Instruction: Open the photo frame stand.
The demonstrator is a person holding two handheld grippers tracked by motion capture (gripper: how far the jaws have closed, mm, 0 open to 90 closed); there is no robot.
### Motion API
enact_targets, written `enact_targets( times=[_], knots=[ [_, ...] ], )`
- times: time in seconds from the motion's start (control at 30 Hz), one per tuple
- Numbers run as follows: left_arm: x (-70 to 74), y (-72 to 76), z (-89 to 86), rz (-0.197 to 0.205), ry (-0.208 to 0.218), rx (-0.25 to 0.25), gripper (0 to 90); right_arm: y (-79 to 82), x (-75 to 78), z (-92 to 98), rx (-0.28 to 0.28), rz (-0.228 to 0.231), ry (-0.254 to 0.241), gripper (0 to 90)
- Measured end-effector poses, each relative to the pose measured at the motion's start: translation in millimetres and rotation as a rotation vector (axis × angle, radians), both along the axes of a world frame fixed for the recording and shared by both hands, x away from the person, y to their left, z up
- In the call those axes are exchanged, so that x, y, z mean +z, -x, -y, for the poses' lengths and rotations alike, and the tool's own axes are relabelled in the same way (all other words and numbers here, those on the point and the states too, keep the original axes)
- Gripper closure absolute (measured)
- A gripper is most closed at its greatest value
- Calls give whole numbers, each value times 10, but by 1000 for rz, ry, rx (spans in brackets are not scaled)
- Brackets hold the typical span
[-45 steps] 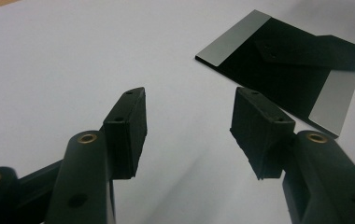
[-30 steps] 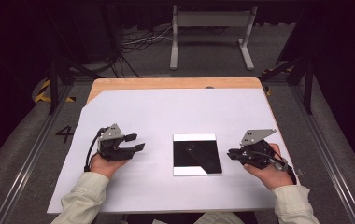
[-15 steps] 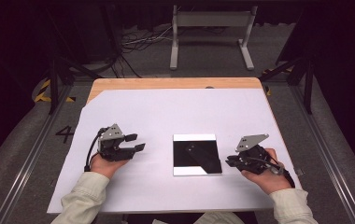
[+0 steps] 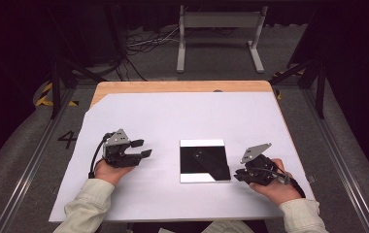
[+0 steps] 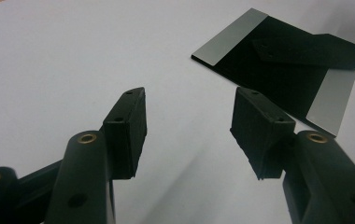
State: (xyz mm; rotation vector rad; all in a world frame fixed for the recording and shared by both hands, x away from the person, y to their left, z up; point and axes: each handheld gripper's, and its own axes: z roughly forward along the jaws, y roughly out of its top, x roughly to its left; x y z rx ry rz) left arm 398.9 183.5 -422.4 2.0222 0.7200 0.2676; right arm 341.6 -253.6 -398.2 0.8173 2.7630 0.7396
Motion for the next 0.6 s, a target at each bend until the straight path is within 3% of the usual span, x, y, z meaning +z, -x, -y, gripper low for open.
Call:
enact_targets(
  times=[0.6],
  knots=[
    [-8,1,6,-5,1,1,455,-28,-135,-90,36,-80,40,793]
  ],
)
